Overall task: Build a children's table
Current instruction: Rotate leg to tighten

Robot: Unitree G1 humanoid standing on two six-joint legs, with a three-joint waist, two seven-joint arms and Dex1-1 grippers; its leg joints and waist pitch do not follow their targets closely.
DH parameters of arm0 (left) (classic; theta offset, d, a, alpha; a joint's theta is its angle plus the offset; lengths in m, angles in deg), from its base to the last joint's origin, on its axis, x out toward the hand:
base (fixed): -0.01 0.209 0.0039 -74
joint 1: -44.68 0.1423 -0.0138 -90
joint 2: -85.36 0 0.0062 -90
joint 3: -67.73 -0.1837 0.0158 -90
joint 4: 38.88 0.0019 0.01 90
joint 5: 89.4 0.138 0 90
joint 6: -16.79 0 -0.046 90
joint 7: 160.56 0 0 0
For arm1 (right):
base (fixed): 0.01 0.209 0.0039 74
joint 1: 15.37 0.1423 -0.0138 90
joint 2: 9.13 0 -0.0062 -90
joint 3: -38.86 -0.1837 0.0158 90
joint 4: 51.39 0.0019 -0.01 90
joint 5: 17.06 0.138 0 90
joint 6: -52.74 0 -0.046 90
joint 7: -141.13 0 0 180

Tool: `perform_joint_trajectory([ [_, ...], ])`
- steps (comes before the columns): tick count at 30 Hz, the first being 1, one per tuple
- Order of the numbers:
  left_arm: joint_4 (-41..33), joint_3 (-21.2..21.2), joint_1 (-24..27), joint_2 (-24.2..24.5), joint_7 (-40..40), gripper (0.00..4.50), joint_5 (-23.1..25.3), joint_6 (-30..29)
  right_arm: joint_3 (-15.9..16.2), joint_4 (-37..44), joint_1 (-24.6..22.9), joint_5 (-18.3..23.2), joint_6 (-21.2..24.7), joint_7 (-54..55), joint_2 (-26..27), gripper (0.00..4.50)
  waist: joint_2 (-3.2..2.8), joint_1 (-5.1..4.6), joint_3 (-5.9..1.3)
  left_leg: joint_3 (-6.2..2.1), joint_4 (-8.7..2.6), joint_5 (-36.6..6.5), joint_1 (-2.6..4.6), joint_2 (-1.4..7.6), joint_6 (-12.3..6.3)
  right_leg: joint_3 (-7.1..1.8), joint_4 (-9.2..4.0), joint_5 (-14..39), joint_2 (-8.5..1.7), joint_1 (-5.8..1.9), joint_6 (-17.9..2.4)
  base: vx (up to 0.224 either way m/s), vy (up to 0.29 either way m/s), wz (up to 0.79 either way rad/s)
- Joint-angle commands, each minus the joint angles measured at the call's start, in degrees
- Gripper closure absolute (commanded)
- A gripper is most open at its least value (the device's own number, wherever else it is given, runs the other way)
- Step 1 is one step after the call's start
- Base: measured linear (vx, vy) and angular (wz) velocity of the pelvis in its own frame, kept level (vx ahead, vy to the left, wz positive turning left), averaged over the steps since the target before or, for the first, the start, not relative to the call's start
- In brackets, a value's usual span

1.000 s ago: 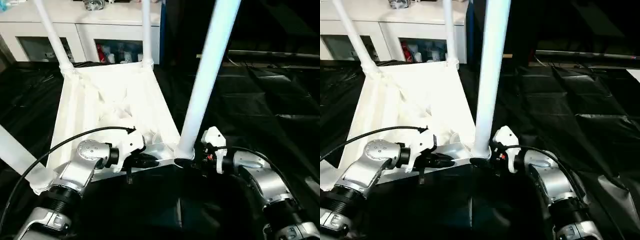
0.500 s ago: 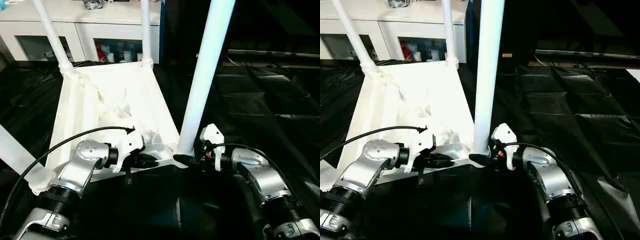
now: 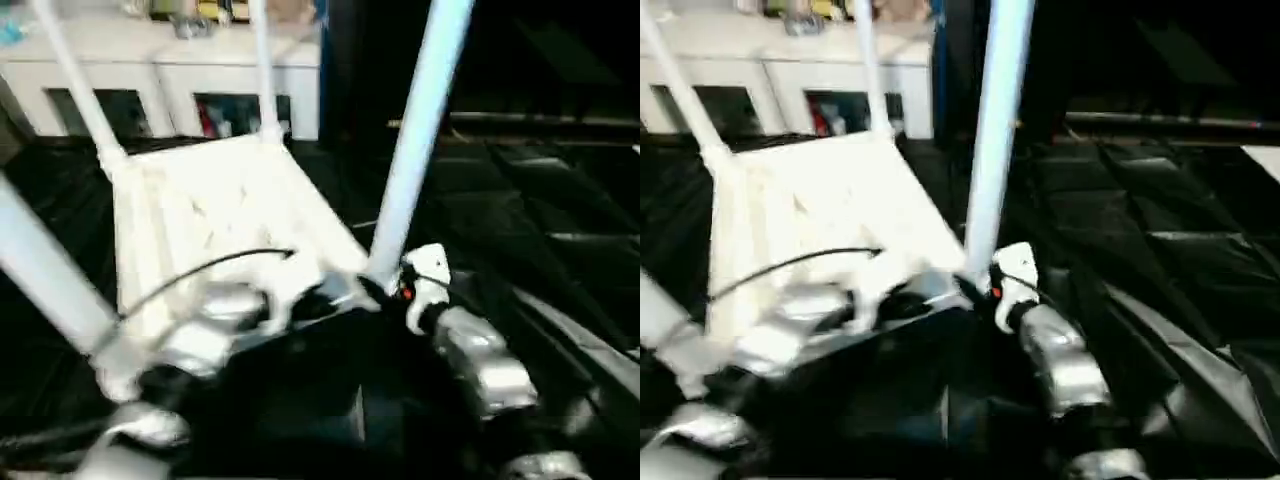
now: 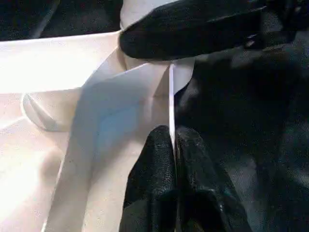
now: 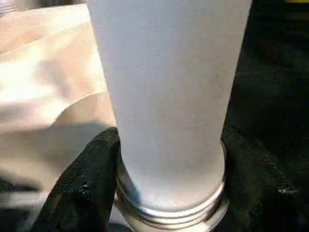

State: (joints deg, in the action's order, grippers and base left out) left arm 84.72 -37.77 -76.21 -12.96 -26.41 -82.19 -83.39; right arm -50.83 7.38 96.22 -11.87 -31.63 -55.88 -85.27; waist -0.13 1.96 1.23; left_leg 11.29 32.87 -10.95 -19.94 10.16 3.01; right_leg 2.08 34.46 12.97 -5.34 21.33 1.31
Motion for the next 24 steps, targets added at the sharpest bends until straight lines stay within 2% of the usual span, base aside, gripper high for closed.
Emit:
perform_joint_trajectory([
  [1,5.11,-1.3,0.67,-4.58,7.37,4.5,0.38,-0.83,2.25,-4.94,0.33,-1.54,2.3,3.87,3.32,1.78,0.84,-0.31,-1.12,-2.18,-4.81,-23.83,0.84,2.81,1.59,-2.03,-6.56,30.51,-3.17,0.33,-6.21,0.0,0.0,0.0],
  [3,5.84,-1.38,0.18,-5.27,7.9,4.5,0.87,-0.42,3.45,-6.08,1.83,-3.17,1.77,4.47,3.66,1.78,0.49,-0.45,-1.24,-2.07,-5.05,-23.56,0.73,2.78,1.37,-1.99,-6.52,26.48,-2.97,0.28,-6.87,0.0,0.0,0.0],
  [7,5.53,-1.38,0.22,-4.31,5.56,4.5,0.8,0.67,4.24,-6.49,3.39,-3.84,-0.44,2.75,3.48,1.78,0.86,-0.49,-1.33,-2.11,-5.21,-23.16,0.2,2.81,0.36,-1.92,-6.46,24.54,-3.2,-0.17,-7.27,0.0,0.0,0.0],
  [8,5.12,-1.27,0.48,-3.53,4.43,4.5,0.57,0.91,4.06,-6.13,3.39,-3.4,-1.43,1.26,2.99,1.43,0.79,-0.42,-1.35,-2.03,-5.2,-22.61,0.18,2.8,0.0,-1.97,-6.45,23.95,-3.24,-0.15,-7.49,0.0,0.0,0.0],
  [9,4.74,-1.22,0.75,-2.88,3.24,4.5,0.25,1.54,3.92,-5.74,3.32,-2.8,-2.16,-0.47,2.54,1.08,1.06,-0.37,-1.34,-1.97,-5.17,-22.46,0.18,2.82,-0.25,-1.97,-6.48,23.94,-3.26,-0.14,-7.55,0.0,0.0,0.0],
  [10,4.1,-1.1,1.27,-1.78,1.18,4.5,-0.4,2.21,3.62,-5.07,3.2,-1.81,-3.06,-3.04,1.7,1.08,0.98,-0.29,-1.51,-1.94,-5.13,-21.19,0.01,2.86,-0.83,-2.05,-6.28,22.58,-3.34,-0.36,-7.89,0.0,0.0,0.0],
  [11,3.64,-1.06,1.64,-0.97,-0.21,4.5,-0.77,2.43,3.51,-4.62,3.16,-1.34,-3.16,-4.48,1.01,0.98,1.0,-0.22,-1.65,-1.9,-5.12,-17.67,-0.71,2.91,-1.83,-1.93,-5.76,18.28,-3.3,-0.94,-8.7,0.0,0.0,0.0],
  [12,3.64,-1.06,1.64,-0.96,-0.22,4.5,-0.77,2.43,3.5,-4.63,3.18,-1.35,-3.16,-4.48,1.0,0.98,1.0,-0.22,-1.65,-1.9,-5.12,-17.67,-0.71,2.91,-1.83,-1.93,-5.76,18.28,-3.3,-0.94,-8.7,0.0,0.0,0.0],
  [13,3.49,-0.83,1.97,-0.07,-1.53,4.5,-1.02,2.78,4.23,-4.02,3.11,-1.23,-3.22,-7.44,-0.24,0.67,1.12,-0.17,-1.61,-1.65,-4.98,-17.0,-0.54,2.89,-2.31,-1.91,-5.83,18.0,-3.27,-0.78,-9.22,0.0,0.0,0.0],
  [14,3.25,-0.68,2.27,0.88,-2.79,4.5,-1.27,3.3,4.94,-2.97,2.87,-0.79,-2.79,-10.7,-1.47,0.61,1.09,-0.03,-1.51,-1.6,-4.83,-17.14,-0.42,2.9,-2.76,-1.95,-6.0,19.39,-3.41,-0.77,-9.46,0.0,0.0,0.0],
  [16,2.84,-0.54,2.75,2.42,-4.96,4.5,-1.75,4.38,6.06,-1.21,2.4,-0.2,-1.98,-15.98,-3.6,0.49,1.24,0.07,-1.61,-1.53,-4.72,-16.03,-0.61,2.89,-3.31,-2.0,-6.0,19.73,-3.47,-1.02,-9.32,0.0,0.0,0.0],
  [18,1.95,-0.43,3.36,4.15,-7.77,4.5,-2.48,4.85,7.84,0.84,1.63,-0.32,-2.15,-21.3,-6.66,0.49,1.31,0.3,-1.8,-1.42,-4.46,-12.58,-0.88,2.85,-4.22,-1.99,-5.51,15.95,-3.31,-1.22,-9.98,0.0,0.0,0.0],
  [20,0.39,-0.45,4.21,6.27,-11.89,4.5,-3.69,4.54,8.71,2.73,0.9,-0.3,-3.16,-27.19,-9.92,0.49,1.17,0.49,-1.96,-1.21,-4.17,-11.16,-0.79,2.96,-4.8,-2.0,-5.09,13.14,-3.23,-1.17,-10.73,0.0,0.0,0.0],
  [23,-1.23,-1.18,5.05,8.54,-15.97,4.5,-4.46,4.38,8.37,4.36,0.54,1.02,-2.47,-31.14,-12.1,0.49,1.07,0.47,-2.16,-1.08,-3.85,-7.69,-0.97,3.01,-6.18,-1.78,-4.25,6.52,-2.93,-1.28,-12.92,0.0,0.0,0.0],
  [24,-1.62,-1.35,5.25,9.11,-17.0,4.5,-4.67,4.24,8.35,4.59,0.54,1.24,-2.4,-31.88,-12.61,0.49,0.88,0.48,-2.09,-1.05,-3.85,-7.67,-0.87,3.03,-6.29,-1.75,-4.23,6.1,-2.91,-1.19,-13.4,0.0,0.0,0.0],
])
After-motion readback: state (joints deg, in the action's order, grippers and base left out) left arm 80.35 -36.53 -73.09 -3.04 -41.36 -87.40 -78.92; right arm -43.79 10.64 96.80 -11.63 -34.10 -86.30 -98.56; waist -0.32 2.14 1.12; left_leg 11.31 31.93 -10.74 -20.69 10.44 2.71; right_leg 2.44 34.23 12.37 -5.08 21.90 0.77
